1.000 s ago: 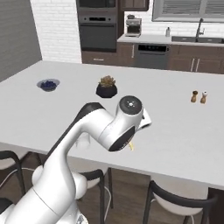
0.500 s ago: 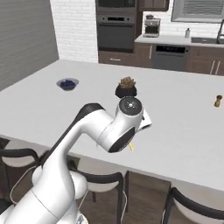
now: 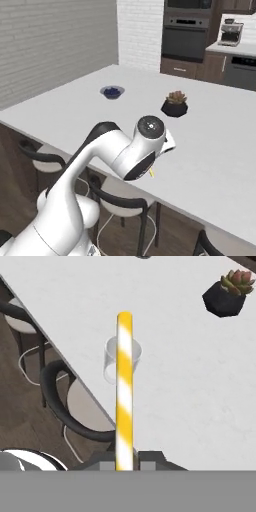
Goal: Take a straw from the drawer in front and place it inside the glass cup on the dining counter.
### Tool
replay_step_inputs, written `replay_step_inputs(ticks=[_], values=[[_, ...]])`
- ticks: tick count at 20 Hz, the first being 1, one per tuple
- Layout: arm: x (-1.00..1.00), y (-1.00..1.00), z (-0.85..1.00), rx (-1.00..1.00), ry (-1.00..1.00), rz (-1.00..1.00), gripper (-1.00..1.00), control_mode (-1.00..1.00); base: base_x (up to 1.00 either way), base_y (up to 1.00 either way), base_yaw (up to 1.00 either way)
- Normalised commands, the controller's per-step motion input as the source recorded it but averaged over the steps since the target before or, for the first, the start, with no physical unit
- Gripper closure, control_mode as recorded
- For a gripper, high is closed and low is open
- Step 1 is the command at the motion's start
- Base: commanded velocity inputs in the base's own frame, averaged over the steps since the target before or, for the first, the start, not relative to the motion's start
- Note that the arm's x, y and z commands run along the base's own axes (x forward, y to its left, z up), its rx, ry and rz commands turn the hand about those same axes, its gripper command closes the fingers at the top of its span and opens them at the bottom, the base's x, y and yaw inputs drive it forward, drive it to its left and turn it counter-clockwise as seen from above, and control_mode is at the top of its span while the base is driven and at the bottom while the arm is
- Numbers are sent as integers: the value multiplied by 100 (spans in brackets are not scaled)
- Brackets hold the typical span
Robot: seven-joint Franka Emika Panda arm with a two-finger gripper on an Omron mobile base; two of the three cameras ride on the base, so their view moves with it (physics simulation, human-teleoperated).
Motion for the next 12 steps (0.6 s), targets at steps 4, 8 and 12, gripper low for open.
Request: replay_step_inputs(ticks=[4, 8, 12], values=[[0, 0, 0, 0, 0, 0, 100, 100, 63, 35, 54], [0, 0, 0, 0, 0, 0, 100, 100, 62, 36, 47], [0, 0, 0, 0, 0, 0, 100, 100, 53, 30, 53]])
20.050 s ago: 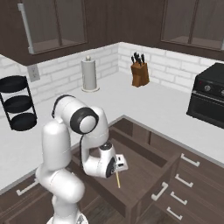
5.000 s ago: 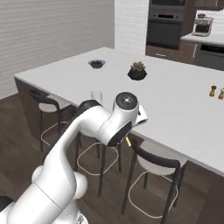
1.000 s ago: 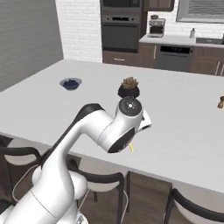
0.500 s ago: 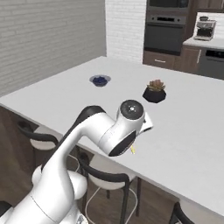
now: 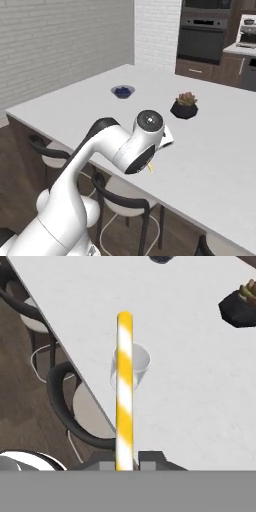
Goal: Take a straw from the drawer in front and place it inside the glass cup on the dining counter.
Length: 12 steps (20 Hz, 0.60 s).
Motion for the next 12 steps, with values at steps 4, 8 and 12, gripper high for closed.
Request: replay_step_inputs(ticks=[4, 8, 12], values=[[0, 0, 0, 0, 0, 0, 100, 100, 17, 12, 34], [0, 0, 0, 0, 0, 0, 100, 100, 0, -4, 20], [0, 0, 0, 0, 0, 0, 100, 100, 15, 0, 22]])
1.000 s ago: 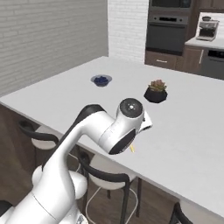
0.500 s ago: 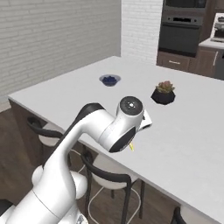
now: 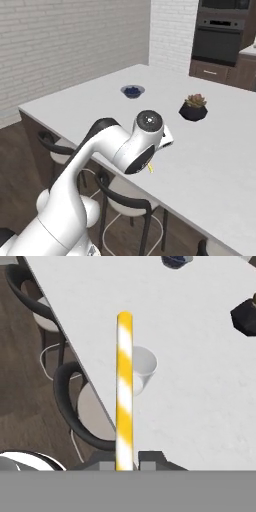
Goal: Take a straw from the drawer in front and place it inside the glass cup on the dining counter.
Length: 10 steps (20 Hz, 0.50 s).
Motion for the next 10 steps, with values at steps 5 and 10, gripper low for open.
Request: replay_step_inputs(ticks=[5, 10], values=[[0, 0, 0, 0, 0, 0, 100, 100, 5, -17, 15], [0, 0, 0, 0, 0, 0, 100, 100, 14, -6, 11]])
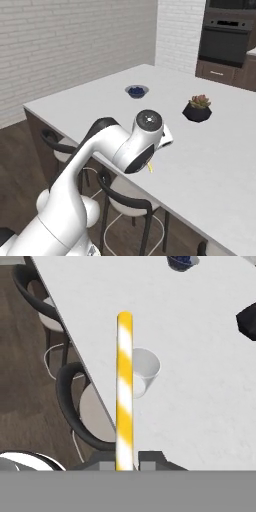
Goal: Take a straw from the drawer in front and place it inside the glass cup on the dining counter.
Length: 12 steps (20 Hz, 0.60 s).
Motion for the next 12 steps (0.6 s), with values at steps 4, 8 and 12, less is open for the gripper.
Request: replay_step_inputs(ticks=[4, 8, 12], values=[[0, 0, 0, 0, 0, 0, 100, 100, 36, 0, 15], [0, 0, 0, 0, 0, 0, 100, 100, 15, 0, 8], [0, 0, 0, 0, 0, 0, 100, 100, 7, 0, 0]])
